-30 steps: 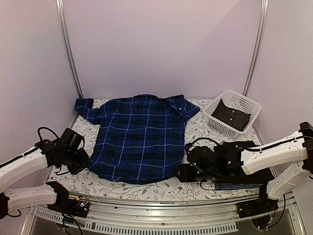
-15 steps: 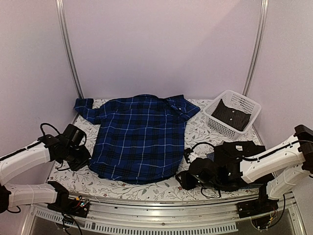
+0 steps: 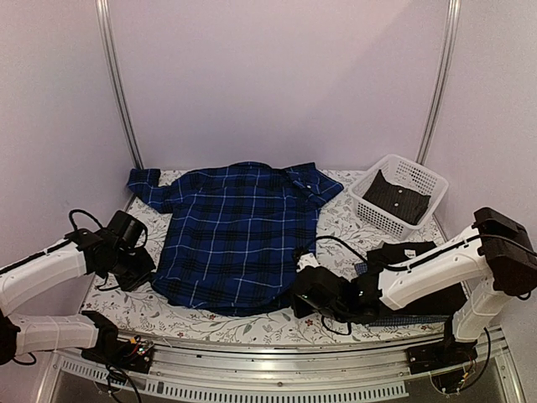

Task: Fold and stack the long sleeve shirts
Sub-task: Adjust the flattened shirt at the center of the board.

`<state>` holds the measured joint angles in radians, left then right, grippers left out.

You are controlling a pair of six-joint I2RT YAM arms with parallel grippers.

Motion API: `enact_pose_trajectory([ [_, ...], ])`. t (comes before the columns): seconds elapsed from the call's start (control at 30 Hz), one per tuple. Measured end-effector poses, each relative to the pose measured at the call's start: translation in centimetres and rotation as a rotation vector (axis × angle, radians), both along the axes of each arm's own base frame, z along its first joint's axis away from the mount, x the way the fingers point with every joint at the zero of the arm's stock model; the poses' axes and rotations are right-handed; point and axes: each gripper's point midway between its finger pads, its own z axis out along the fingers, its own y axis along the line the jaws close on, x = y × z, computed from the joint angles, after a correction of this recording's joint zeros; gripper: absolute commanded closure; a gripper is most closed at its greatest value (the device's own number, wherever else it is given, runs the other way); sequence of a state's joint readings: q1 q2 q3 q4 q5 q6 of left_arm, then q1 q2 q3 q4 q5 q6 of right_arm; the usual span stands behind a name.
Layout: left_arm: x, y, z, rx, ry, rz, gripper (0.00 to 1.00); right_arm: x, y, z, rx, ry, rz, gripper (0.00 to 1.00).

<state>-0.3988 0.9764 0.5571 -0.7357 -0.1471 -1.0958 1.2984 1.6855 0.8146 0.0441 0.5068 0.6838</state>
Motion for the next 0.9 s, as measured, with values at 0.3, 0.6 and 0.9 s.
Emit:
enact_pose_trajectory([
  [0.3,0.1,0.2,0.0,0.005,-0.001,-0.001,1.0,-1.5,-3.4,-1.5,-0.087,0.149,-0.124,1.0],
  [0.6,0.0,-0.1,-0.2,-0.015,0.007,-0.011,0.96,-4.2,-6.3,-4.3,-0.117,0.326,-0.204,0.9],
  [0.9,-0.9,-0.1,-0.6,-0.031,0.034,-0.012,0.52,-5.2,-6.9,-2.0,-0.075,0.374,-0.198,0.53],
])
